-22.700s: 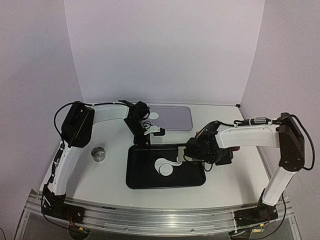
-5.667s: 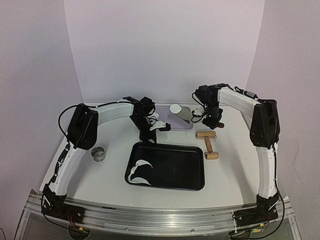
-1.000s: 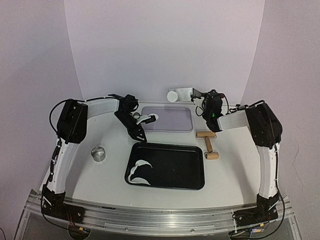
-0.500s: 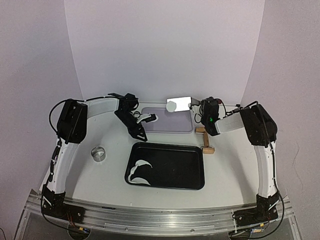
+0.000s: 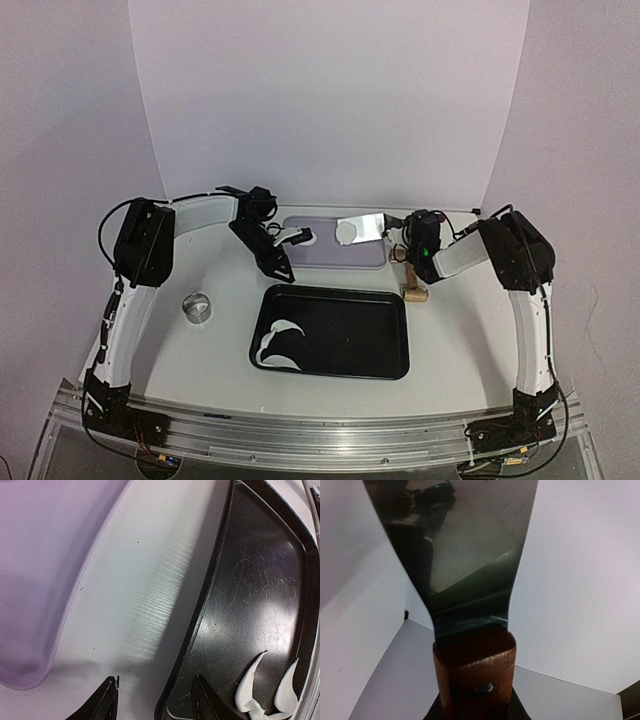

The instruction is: Roll out the dumpling wrappers from the dough

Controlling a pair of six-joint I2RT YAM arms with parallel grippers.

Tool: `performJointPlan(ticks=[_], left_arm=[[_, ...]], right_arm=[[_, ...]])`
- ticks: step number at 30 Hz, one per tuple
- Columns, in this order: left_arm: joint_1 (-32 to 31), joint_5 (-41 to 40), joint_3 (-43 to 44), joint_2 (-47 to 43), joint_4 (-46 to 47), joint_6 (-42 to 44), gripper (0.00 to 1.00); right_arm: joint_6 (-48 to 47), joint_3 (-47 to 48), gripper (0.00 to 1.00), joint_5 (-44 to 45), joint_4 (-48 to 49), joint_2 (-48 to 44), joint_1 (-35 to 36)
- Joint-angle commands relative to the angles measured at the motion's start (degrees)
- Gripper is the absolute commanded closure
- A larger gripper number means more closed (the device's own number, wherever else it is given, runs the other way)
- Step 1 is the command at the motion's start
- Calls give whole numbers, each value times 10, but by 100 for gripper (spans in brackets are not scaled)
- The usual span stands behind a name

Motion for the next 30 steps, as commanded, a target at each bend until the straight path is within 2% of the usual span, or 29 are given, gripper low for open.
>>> performJointPlan(ticks=[1, 5, 10, 12, 18, 21, 27, 30], left_arm=[[4, 0, 9, -51, 0, -3, 50], [5, -3, 11, -51, 3, -3, 50], [5, 3, 20, -50, 2, -8, 50], [5, 5, 15, -52, 7, -9, 50], [5, 7, 16, -49, 9, -12, 50], [5, 7, 14, -52, 9, -13, 50], [5, 9, 6, -55, 14, -14, 50], [5, 11, 2, -57, 12, -14, 50]], right_arm=[[-143, 106, 100, -16, 59, -35, -1], [-148, 79, 100, -33, 68, -33, -4], [-153, -42, 100, -37, 86, 1, -1], [-153, -50, 100, -37, 89, -3, -5], [-146, 107, 100, -21, 62, -39, -11], [-142, 129, 100, -11, 45, -50, -11], [-143, -10, 100, -11, 44, -9, -7], [-132, -48, 100, -13, 39, 9, 10]])
